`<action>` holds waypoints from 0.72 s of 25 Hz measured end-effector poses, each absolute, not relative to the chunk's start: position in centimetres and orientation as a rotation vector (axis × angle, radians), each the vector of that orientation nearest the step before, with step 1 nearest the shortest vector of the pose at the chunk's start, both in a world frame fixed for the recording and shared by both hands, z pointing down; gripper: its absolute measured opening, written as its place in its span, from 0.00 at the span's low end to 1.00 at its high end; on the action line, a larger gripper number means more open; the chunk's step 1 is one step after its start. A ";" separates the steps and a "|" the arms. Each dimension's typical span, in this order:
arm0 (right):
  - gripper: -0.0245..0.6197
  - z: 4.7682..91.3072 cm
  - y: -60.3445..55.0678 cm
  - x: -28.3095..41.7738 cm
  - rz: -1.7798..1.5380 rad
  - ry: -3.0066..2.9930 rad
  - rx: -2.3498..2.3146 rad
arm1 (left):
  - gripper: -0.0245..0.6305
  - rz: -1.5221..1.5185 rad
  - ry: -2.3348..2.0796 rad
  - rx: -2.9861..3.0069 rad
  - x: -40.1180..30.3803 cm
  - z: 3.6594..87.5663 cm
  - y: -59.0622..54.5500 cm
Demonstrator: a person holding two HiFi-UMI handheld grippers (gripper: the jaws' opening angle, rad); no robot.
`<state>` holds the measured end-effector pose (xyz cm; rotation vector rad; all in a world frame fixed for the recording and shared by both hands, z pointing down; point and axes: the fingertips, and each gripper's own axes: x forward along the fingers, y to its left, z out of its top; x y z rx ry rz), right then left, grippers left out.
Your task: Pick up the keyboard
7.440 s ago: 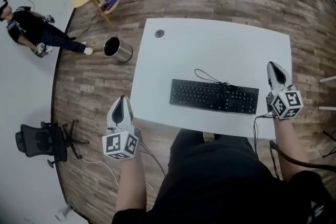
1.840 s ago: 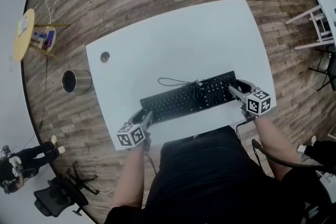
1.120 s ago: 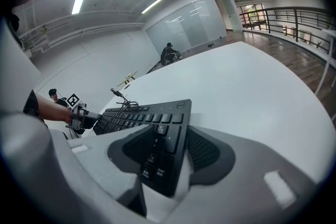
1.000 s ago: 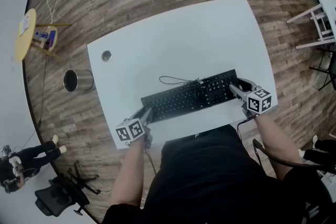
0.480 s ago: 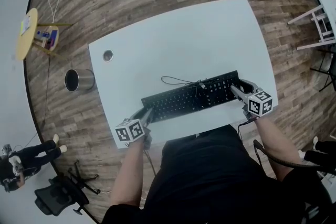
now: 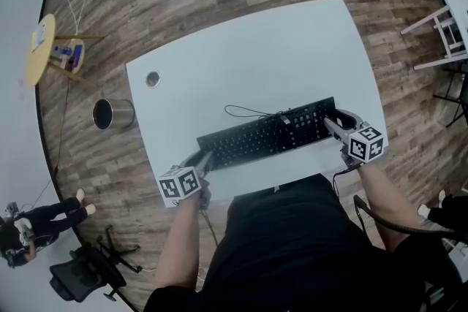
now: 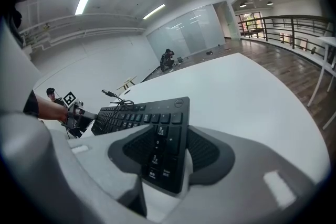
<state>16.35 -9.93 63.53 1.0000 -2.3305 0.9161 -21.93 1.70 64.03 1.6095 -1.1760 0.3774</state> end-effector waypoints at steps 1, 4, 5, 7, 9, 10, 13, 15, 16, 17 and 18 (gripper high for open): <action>0.34 63.2 -10.1 16.3 0.911 -2.338 1.006 | 0.26 0.377 -1.178 1.615 -22.0 63.8 1.5; 0.34 62.1 -10.5 16.0 0.890 -2.362 1.023 | 0.26 0.370 -1.187 1.632 -22.3 63.1 1.1; 0.34 61.8 -10.6 16.0 0.883 -2.370 1.028 | 0.26 0.367 -1.189 1.637 -22.4 62.8 0.9; 0.34 61.1 -11.0 15.9 0.869 -2.382 1.035 | 0.26 0.361 -1.189 1.647 -22.4 62.1 0.5; 0.34 60.6 -11.4 15.9 0.857 -2.391 1.040 | 0.25 0.358 -1.190 1.657 -22.5 61.5 0.0; 0.34 60.4 -11.5 15.8 0.853 -2.395 1.043 | 0.25 0.357 -1.190 1.659 -22.6 61.3 -0.1; 0.34 59.5 -11.7 15.5 0.838 -2.412 1.052 | 0.25 0.352 -1.194 1.672 -23.0 60.4 -0.4; 0.34 58.8 -12.0 15.3 0.822 -2.427 1.060 | 0.25 0.343 -1.199 1.687 -23.0 59.7 -0.6; 0.34 58.3 -12.1 15.3 0.812 -2.435 1.064 | 0.25 0.338 -1.201 1.695 -23.1 59.3 -0.7; 0.34 57.8 -12.2 15.3 0.802 -2.444 1.069 | 0.25 0.333 -1.203 1.701 -23.2 58.9 -0.8; 0.34 57.3 -12.4 15.2 0.791 -2.454 1.073 | 0.25 0.331 -1.205 1.708 -23.3 58.6 -0.9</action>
